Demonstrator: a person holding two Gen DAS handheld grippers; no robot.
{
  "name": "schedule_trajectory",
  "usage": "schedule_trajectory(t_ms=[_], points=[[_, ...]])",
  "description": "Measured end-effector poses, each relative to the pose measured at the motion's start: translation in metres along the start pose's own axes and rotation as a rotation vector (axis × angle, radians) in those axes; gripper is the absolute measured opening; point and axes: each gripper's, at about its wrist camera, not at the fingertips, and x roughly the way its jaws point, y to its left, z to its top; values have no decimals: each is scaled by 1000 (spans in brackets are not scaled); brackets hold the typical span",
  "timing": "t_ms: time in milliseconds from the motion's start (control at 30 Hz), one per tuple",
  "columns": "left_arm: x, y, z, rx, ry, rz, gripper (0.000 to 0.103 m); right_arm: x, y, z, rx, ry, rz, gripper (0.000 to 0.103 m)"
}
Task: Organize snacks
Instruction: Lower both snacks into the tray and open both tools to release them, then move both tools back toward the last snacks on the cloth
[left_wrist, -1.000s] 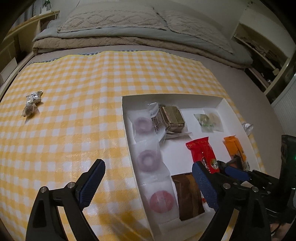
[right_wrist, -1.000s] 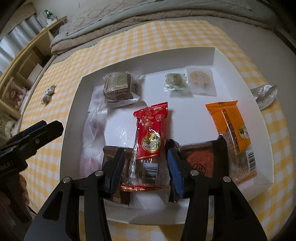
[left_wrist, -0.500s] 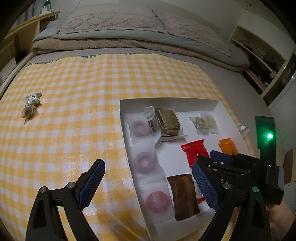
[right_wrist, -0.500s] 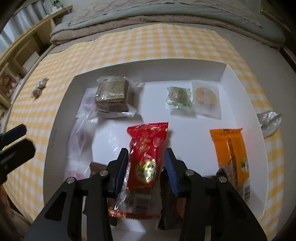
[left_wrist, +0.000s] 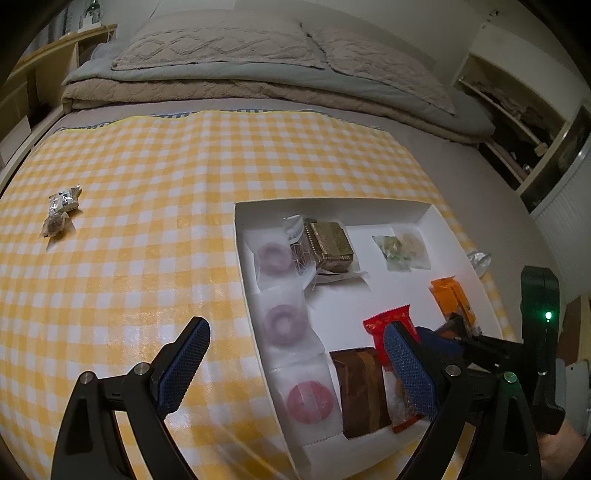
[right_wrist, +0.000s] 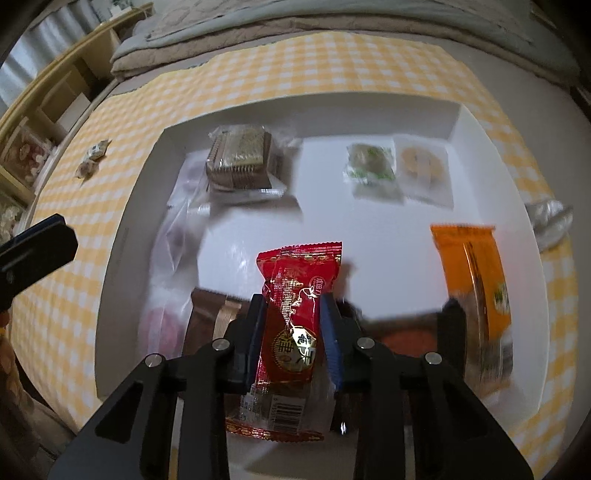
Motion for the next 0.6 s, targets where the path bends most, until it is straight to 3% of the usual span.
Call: schedule_trajectory(t_ms=[233, 433, 600], points=[[-4, -5, -2, 6, -8, -7, 95, -16, 1, -6, -6, -47, 14, 33], [-11, -4, -3, 15, -21, -4, 96, -53, -4, -8, 20, -169, 21, 33], [-18, -5, -7, 34, -39, 4, 103, -79, -10, -12, 52, -253, 7, 45]])
